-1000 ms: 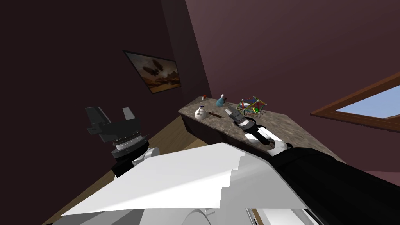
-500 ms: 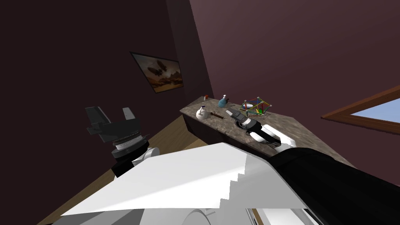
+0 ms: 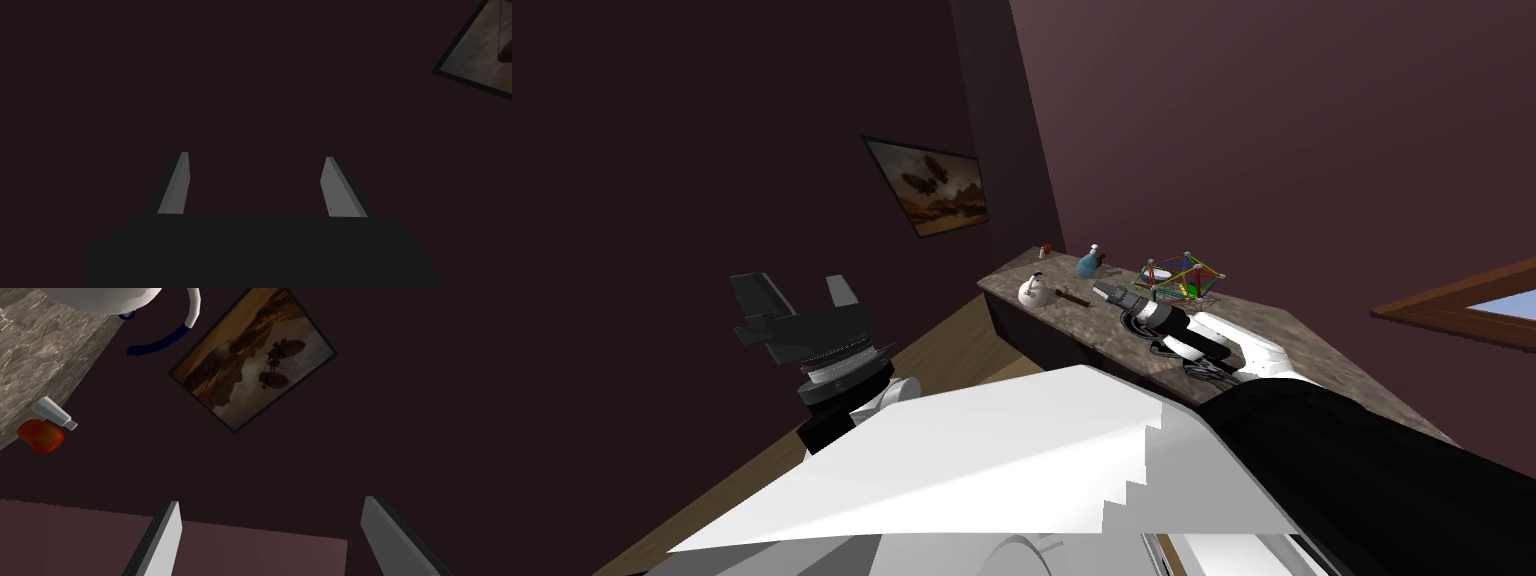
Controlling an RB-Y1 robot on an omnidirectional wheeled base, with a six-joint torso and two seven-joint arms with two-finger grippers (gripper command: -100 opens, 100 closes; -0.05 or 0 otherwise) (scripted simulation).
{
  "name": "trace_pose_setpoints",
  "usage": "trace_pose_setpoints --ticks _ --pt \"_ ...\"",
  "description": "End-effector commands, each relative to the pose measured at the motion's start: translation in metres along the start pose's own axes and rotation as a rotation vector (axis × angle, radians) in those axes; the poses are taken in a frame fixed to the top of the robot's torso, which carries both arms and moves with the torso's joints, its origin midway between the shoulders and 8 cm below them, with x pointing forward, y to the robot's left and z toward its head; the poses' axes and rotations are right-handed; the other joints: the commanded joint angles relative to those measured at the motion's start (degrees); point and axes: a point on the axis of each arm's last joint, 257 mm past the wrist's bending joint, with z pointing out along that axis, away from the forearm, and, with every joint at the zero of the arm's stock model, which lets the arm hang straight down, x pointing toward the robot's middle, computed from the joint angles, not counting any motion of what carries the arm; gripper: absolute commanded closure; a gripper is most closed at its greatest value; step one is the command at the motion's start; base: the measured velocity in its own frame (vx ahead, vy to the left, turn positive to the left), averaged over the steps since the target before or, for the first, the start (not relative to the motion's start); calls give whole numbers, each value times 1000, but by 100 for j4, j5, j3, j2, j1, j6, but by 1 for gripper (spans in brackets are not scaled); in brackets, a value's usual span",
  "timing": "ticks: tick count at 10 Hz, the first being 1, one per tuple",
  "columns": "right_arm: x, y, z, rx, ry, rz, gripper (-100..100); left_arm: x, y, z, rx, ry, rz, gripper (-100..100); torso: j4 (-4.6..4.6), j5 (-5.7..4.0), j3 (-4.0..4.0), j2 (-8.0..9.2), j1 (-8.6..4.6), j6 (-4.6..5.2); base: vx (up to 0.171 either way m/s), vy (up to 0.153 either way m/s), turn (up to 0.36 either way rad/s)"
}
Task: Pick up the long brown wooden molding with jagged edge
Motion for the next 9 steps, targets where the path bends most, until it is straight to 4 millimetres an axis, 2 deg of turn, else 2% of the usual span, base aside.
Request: trace_pose_setpoints --ticks 1,2,3,4,5,6,7,8,9 --pt "7 -19 -8 52 57 -30 -100 0 0 0 0 0 0 0 0 0 0 0 0 0 26 3 118" --pt "7 -18 -7 52 73 -40 -100 0 0 0 0 0 0 0 0 0 -1 -2 0 -2 27 3 77" --pt "13 -35 -17 102 119 -61 -100 0 0 0 0 0 0 0 0 0 -1 -2 1 0 42 12 166" --pt "13 -34 -15 102 135 -72 -100 0 0 0 0 0 0 0 -2 1 -4 -7 3 -3 38 8 63" --pt "21 -52 -27 154 184 -93 -100 0 0 0 0 0 0 0 -2 1 -4 -6 4 1 38 20 149" --pt "20 -52 -26 154 199 -104 -100 0 0 0 0 0 0 0 -2 2 -4 -7 8 -2 34 10 66" --pt "28 -70 -40 208 249 -124 -100 0 0 0 0 0 0 0 -1 1 -3 -6 6 1 55 17 113" --pt "28 -70 -38 207 266 -136 -100 0 0 0 0 0 0 0 -2 1 -6 -11 7 -1 43 10 90" --pt "37 -89 -55 262 320 -157 -100 0 0 0 0 0 0 0 -2 1 -6 -10 5 -1 47 17 170"
